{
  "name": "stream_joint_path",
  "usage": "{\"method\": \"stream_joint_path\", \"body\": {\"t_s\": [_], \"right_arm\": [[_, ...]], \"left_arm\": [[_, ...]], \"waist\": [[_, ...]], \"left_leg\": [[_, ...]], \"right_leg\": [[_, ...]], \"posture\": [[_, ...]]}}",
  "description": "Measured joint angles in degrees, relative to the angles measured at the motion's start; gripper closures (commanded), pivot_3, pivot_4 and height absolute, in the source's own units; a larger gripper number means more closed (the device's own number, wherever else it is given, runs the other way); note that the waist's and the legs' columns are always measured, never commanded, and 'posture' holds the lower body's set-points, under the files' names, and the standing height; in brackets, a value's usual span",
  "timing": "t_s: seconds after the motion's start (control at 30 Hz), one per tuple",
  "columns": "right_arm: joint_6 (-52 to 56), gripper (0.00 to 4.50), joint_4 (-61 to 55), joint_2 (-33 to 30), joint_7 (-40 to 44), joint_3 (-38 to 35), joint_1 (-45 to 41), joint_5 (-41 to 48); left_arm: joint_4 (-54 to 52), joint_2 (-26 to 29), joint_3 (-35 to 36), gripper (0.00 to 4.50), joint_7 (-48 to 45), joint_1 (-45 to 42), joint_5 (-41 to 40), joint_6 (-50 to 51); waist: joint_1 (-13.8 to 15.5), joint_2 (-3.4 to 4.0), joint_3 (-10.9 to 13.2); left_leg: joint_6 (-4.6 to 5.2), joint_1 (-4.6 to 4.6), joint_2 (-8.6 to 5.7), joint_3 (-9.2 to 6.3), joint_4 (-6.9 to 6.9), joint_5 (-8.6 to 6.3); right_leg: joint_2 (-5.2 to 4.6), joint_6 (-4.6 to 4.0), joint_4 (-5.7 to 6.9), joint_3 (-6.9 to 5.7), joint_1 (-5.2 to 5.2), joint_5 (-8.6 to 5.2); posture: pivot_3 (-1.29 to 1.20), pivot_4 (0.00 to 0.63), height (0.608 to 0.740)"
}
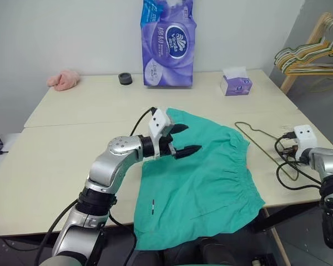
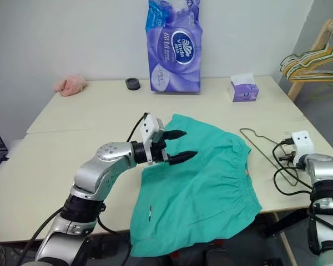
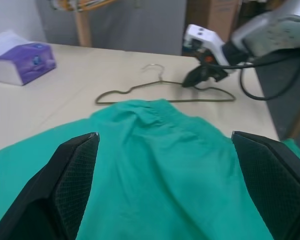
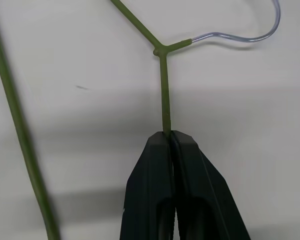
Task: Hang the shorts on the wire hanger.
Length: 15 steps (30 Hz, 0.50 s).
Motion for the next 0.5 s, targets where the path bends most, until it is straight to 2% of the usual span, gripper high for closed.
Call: {"method": "stream_joint_path", "body": {"t_s": [0.17, 0.27, 0.4, 0.5], "right_arm": [[2.2, 4.49, -22.6, -3.5, 0.2, -1.1, 7.1, -0.1], [2.5, 4.49, -35.3, -3.5, 0.2, -0.9, 10.4, -0.1], [1.2, 4.49, -47.2, -2.0, 0.2, 1.8, 13.4, -0.8], [-3.5, 4.49, -51.2, -1.8, 0.2, 5.6, 15.9, -3.5]], "left_arm": [[4.2, 0.8, 4.3, 0.0, 0.3, -3.7, -1.7, 1.6], [7.7, 1.1, 6.2, 0.0, -0.1, -5.9, -2.8, 2.5], [14.4, 3.4, 8.7, 0.0, -1.8, -10.8, -3.2, 2.5], [17.0, 6.8, 8.6, 0.0, -6.6, -11.9, -3.2, 2.3]], "waist": [[-0.4, 0.21, 0.1], [-0.8, 0.2, 0.1], [-1.0, 0.18, 0.1], [-1.0, 0.18, 0.1]], "left_leg": [[0.04, -0.04, 0.03, -0.01, -0.08, -0.03], [0.04, -0.06, 0.04, -0.03, -0.06, -0.04], [0.04, -0.04, 0.04, 0.0, -0.03, -0.04], [0.04, -0.03, 0.02, 0.03, -0.04, -0.04]], "right_leg": [[0.03, 0.03, 0.03, -0.03, -0.1, -0.01], [0.03, 0.06, 0.02, -0.04, -0.09, 0.0], [0.03, 0.25, 0.0, -0.03, -0.09, -0.05], [0.03, 0.22, -0.02, -0.01, -0.09, -0.04]], "posture": [[-0.1, 0.087, 0.74], [-0.11, 0.086, 0.74], [-0.12, 0.084, 0.74], [-0.12, 0.084, 0.74]]}}
